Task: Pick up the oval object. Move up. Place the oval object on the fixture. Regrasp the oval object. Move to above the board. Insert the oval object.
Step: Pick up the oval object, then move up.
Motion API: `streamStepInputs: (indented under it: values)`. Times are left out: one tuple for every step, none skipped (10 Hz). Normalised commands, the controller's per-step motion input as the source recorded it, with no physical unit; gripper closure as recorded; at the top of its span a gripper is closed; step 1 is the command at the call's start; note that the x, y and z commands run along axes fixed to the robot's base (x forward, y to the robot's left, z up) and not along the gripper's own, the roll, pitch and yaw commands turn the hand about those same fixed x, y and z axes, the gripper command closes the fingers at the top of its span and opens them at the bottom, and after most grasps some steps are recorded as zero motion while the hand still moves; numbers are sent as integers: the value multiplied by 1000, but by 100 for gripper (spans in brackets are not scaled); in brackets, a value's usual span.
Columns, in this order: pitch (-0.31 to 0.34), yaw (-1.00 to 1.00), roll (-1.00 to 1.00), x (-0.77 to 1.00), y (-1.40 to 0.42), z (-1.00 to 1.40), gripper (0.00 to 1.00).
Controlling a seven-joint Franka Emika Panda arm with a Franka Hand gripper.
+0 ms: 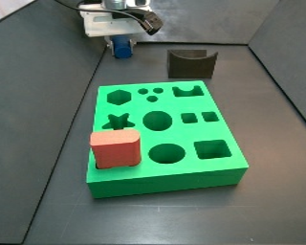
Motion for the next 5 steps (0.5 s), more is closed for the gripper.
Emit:
streamStepInputs:
  values:
    - [0,0,0,0,0,0,100]
    - [0,0,0,0,0,0,100]
    - [0,0,0,0,0,0,100]
    - [0,0,0,0,0,0,100]
    - [0,0,0,0,0,833,100]
